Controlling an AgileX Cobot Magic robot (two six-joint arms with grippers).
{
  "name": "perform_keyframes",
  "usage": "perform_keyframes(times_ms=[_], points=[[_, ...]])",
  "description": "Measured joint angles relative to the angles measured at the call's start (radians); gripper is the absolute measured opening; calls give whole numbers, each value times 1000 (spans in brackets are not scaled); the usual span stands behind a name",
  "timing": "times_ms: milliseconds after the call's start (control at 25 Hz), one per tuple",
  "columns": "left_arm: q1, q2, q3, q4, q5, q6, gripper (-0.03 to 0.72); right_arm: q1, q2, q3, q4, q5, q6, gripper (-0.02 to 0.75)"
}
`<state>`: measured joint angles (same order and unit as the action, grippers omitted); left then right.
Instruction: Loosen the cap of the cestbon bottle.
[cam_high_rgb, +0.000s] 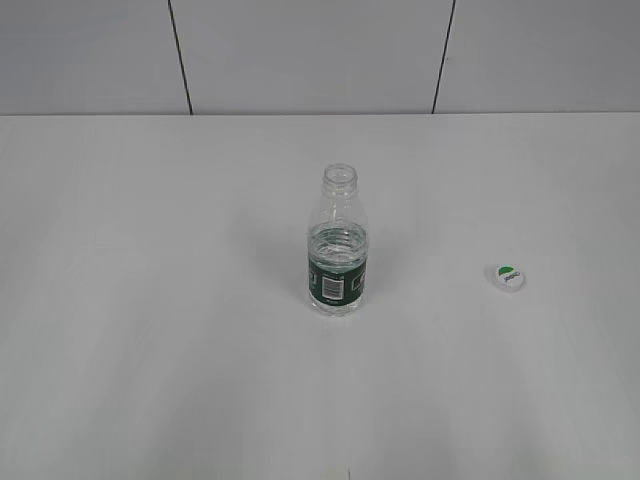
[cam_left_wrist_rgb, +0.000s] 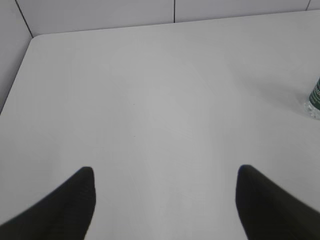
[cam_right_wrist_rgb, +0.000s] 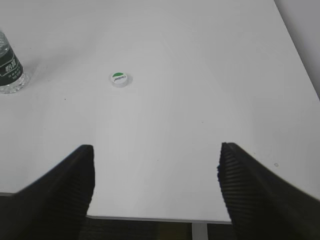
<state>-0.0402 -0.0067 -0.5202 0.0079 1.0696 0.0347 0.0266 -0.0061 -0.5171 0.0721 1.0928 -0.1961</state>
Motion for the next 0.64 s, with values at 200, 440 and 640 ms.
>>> perform_keyframes(times_ms=[200,440,640], points=[[0,0,0,3,0,0,519,0,0,0,0,0,1,588],[0,0,0,0,0,0,511,0,0,0,0,0,1,588],[0,0,0,0,0,0,505,0,0,0,0,0,1,588]])
